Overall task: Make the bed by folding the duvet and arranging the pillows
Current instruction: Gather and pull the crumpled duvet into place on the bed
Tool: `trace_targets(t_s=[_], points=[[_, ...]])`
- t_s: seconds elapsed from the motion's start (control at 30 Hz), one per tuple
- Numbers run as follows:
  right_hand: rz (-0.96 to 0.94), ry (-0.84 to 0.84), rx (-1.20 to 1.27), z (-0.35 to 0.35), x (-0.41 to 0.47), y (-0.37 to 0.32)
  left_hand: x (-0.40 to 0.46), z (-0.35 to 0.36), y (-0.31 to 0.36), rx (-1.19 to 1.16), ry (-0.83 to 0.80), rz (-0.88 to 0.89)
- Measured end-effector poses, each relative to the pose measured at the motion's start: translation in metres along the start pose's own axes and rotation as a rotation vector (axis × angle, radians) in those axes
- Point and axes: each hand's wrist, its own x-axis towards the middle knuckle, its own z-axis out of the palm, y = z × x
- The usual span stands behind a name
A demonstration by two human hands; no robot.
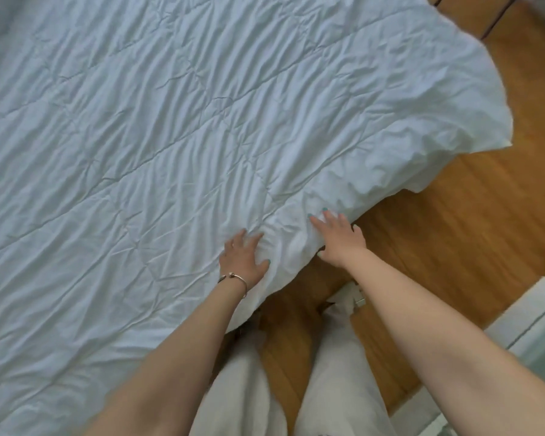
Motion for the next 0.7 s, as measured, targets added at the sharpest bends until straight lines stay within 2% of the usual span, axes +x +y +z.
trace_targets(t_s=[0.1, 0.2, 0.27, 0.37, 0.43, 0.47, 0.6, 0.7], points=[[-0.001, 0.060, -0.039, -0.033, 0.040, 0.061, 0.037, 0.010, 0.068, 0.091, 0.015, 0.036], [-0.027, 0.188, -0.264, -0.066, 0.088, 0.131, 0.084, 0.027, 0.151, 0.087, 0.026, 0.114], [-0.026, 0.257, -0.354, -0.089, 0.117, 0.179, 0.117, 0.039, 0.207, 0.110, 0.029, 0.103], [-0.031, 0.299, -0.334, -0.122, 0.151, 0.252, 0.161, 0.049, 0.270, 0.221, 0.158, 0.098], [-0.047, 0.276, -0.171, -0.133, 0.166, 0.290, 0.178, 0.056, 0.290, 0.259, 0.313, 0.169], [-0.060, 0.217, -0.100, -0.134, 0.167, 0.302, 0.177, 0.059, 0.295, 0.212, 0.322, 0.168], [-0.239, -0.011, -0.153, -0.130, 0.159, 0.318, 0.141, 0.065, 0.307, 0.112, 0.037, 0.065], [-0.236, -0.049, -0.065, -0.147, 0.159, 0.327, 0.147, 0.037, 0.317, 0.007, -0.172, -0.002]])
